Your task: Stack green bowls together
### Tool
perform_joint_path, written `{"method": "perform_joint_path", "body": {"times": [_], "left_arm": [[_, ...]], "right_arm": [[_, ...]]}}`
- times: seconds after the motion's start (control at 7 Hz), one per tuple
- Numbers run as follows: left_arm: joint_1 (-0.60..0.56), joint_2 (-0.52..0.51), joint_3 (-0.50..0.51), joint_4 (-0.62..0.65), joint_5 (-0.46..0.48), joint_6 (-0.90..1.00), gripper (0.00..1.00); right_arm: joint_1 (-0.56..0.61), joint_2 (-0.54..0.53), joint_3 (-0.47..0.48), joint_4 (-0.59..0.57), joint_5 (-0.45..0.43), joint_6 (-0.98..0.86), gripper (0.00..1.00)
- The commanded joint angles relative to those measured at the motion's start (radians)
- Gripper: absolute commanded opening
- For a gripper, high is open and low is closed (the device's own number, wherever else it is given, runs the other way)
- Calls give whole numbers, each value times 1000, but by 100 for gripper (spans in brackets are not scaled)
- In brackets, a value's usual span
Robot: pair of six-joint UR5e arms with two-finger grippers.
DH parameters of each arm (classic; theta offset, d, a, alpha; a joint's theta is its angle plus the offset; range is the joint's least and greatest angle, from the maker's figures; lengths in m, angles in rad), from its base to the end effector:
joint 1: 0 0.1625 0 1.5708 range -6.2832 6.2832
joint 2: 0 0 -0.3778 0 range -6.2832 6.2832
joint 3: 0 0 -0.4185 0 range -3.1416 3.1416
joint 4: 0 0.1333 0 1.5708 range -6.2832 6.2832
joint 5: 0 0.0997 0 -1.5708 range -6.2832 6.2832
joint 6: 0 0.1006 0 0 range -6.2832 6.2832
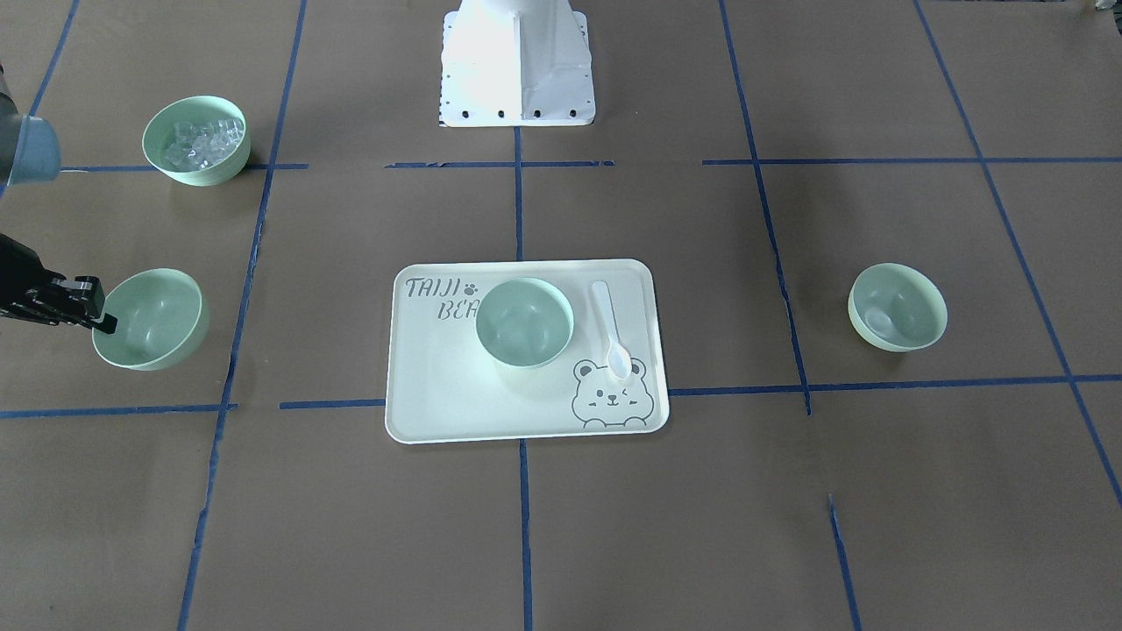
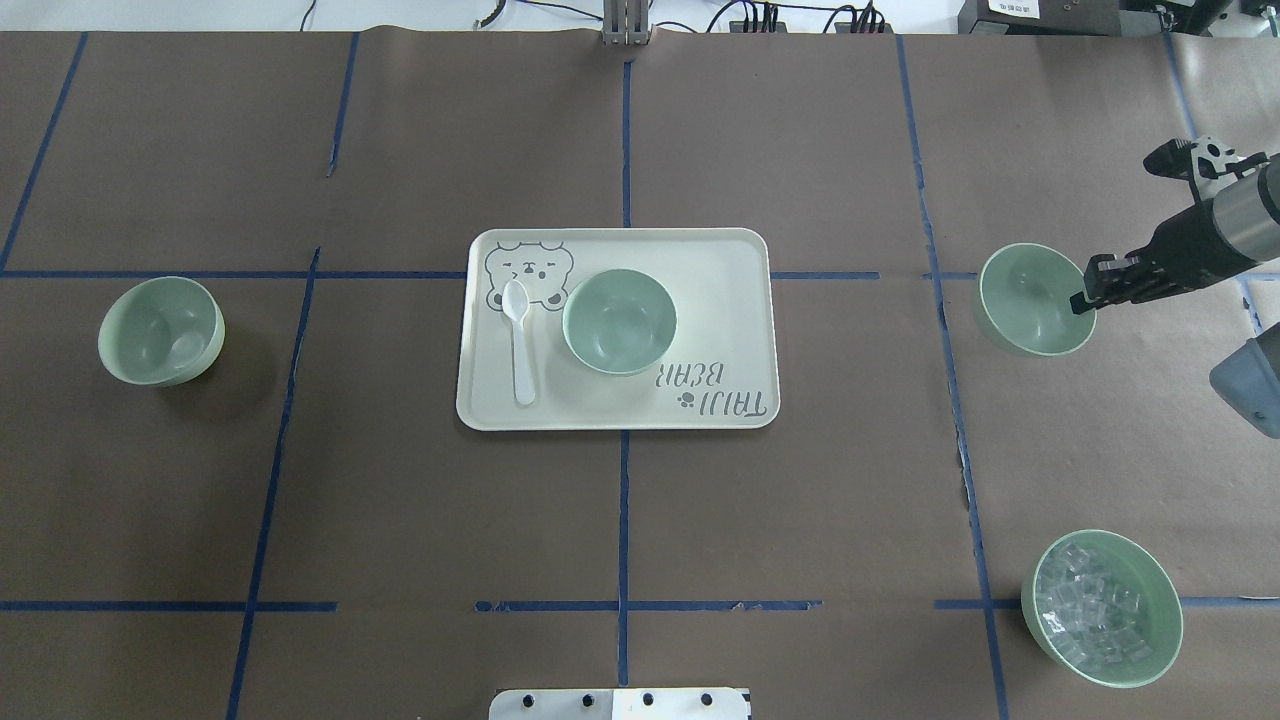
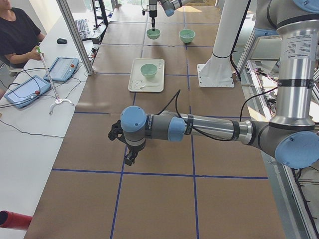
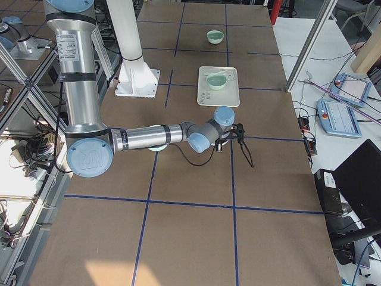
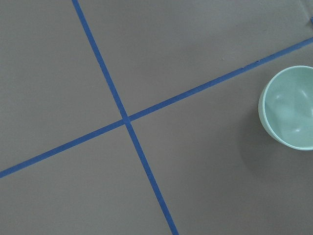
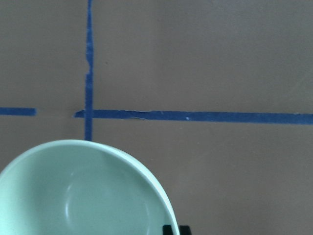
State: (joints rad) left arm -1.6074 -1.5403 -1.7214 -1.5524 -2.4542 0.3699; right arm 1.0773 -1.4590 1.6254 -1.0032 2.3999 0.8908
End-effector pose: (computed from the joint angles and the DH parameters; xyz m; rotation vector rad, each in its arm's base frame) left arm -0.0742 -0.5073 0.5434 0.2727 0.8501 0.3559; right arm -0.2200 -0.5339 0.4523 0.0270 -1.0452 0.0564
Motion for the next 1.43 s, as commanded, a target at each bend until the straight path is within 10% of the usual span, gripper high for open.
{"method": "perform_joint_path", "body": {"times": [0.0,0.43,1.29], "left_arm": [[0,-1,-9,0,-8,-2,100],[1,-1,-14,-2,-9,0,100],[3,0,-14,-2,-9,0,100]], "right_arm": [[-153,157,98,3,-34,395,0],[-446,475,70,-196,-368,666,0],[-476,577,-44,-299,-438,669,0]]}}
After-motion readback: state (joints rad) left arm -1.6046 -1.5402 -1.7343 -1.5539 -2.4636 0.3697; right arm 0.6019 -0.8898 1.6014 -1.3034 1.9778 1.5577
